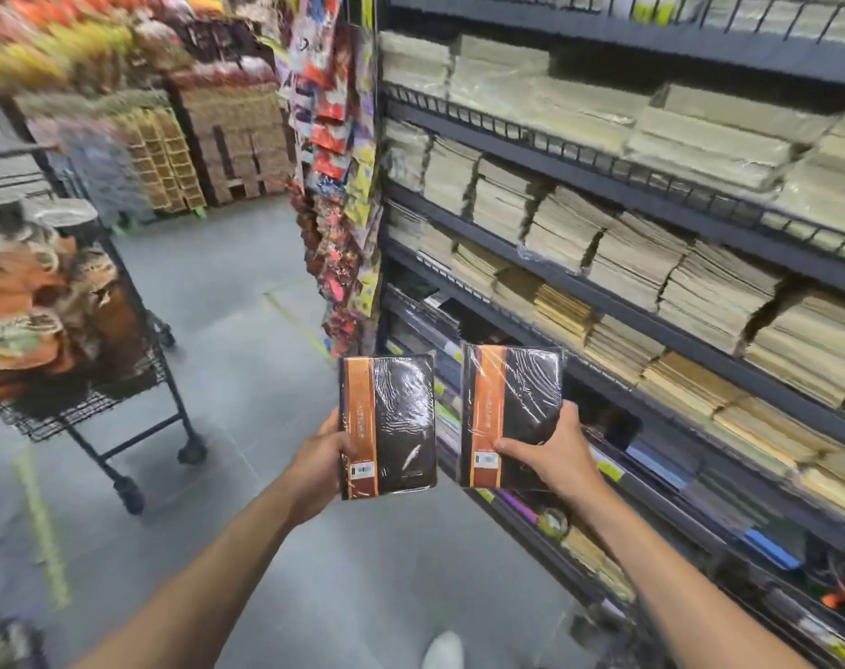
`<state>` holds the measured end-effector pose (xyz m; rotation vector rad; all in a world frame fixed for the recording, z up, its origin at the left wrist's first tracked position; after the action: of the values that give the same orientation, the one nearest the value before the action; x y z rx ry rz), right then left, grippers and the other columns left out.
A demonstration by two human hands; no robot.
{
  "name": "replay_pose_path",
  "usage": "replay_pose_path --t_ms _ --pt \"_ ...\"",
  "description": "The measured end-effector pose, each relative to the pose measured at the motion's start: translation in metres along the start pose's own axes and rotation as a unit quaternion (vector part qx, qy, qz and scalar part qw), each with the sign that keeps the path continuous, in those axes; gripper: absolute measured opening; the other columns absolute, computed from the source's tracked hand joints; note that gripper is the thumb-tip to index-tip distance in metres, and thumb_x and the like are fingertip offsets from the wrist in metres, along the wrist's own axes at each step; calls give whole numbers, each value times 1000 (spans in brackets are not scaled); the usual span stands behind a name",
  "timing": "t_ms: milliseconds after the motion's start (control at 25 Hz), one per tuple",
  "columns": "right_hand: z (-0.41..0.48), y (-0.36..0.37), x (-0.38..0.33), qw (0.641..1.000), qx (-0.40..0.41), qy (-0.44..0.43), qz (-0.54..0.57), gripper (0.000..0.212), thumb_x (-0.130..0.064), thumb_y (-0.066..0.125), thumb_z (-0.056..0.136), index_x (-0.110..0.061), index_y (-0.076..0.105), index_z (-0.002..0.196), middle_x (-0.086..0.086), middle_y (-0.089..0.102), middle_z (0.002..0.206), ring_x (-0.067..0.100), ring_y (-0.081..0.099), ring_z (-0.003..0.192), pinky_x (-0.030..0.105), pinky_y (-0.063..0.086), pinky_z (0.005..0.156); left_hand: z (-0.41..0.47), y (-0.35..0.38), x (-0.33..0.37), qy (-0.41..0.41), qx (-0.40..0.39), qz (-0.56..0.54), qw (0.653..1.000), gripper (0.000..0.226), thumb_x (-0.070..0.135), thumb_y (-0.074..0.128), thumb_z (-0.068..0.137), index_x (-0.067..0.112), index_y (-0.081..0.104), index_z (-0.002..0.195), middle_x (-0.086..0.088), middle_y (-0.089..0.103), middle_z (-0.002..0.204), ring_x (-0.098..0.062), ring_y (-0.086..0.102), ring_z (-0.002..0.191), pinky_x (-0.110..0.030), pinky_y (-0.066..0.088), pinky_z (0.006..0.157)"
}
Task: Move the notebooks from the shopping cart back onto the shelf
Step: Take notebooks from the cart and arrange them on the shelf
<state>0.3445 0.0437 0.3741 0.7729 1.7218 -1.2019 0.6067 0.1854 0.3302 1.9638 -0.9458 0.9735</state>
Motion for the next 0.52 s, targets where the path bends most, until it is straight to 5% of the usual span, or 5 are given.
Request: replay_pose_path --t_ms 240,520 --pt "74 55 -26 997 -70 -23 -18 45 -22 75 89 -30 44 120 -10 63 118 17 62 112 47 50 102 25 -39 43 43 54 8 998 65 -18 31 81 23 60 122 -1 77 88 -17 73 73 -33 57 62" --pt "174 83 -55 991 -118 -34 44 35 -6 68 94 -18 59 125 -3 73 116 13 69 106 41 52 101 100 -53 105 49 70 4 996 73 -7 41 67 29 62 128 -4 74 90 -19 70 73 -31 53 63"
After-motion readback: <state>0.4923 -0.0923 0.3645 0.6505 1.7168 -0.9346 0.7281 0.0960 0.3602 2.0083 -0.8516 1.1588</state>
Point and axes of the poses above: each hand's wrist, its own z-axis towards the middle knuckle, its own y-axis out of the palm, x = y × z, the point moved 5 cm from there along z, towards the middle knuckle
